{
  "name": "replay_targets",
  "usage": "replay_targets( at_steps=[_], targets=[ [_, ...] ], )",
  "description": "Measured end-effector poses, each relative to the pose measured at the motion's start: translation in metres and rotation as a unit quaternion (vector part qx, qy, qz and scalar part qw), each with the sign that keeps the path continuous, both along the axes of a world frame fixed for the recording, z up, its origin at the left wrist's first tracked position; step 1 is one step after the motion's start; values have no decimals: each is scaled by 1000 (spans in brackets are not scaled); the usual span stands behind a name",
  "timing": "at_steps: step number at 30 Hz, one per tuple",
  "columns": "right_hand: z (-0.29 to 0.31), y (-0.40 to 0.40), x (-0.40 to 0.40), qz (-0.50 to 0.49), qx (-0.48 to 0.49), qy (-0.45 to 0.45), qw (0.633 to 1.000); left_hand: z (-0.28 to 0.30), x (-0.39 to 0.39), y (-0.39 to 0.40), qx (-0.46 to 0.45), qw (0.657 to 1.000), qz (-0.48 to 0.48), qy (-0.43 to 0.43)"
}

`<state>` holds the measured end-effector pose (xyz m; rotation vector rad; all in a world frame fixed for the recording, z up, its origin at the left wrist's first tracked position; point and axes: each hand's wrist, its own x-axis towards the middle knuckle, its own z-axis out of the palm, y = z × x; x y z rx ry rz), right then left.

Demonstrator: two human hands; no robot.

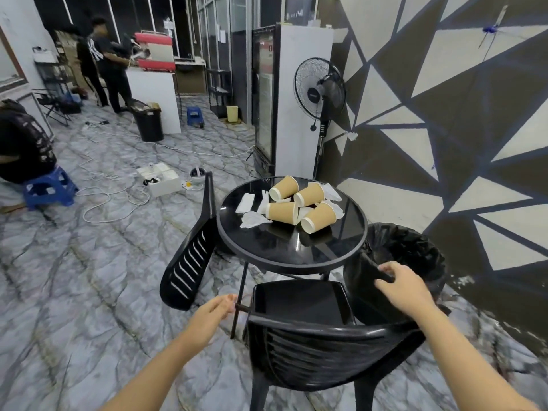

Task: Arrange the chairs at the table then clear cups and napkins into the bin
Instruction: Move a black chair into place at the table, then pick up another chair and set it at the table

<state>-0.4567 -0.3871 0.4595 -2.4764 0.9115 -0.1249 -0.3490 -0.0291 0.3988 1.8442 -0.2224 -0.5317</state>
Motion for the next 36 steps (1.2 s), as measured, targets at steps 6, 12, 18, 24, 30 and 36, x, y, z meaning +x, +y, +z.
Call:
replay_targets(
  at_steps=[6, 12, 18, 24, 30, 36],
  targets=[
    [-3, 163, 96, 252, -14, 67, 965, -3, 33, 78, 176, 982, 7, -67],
    [-42, 304, 164, 371, 15, 179, 911, -8, 64, 173, 320, 947, -9, -44],
    [-60, 398, 210, 424, -14, 205, 882, -14, 85, 265, 387, 922, 7, -28],
    [-72, 458, 241, 443, -37, 239, 863, -15, 106, 311, 409, 912, 14, -20],
    [-70, 492, 288, 474, -34, 248, 844, -19, 142, 338, 413, 910, 23, -7],
    [-79, 510, 363, 482, -27, 266, 835, -25, 210, 352, 421, 907, 33, 11]
  ],
)
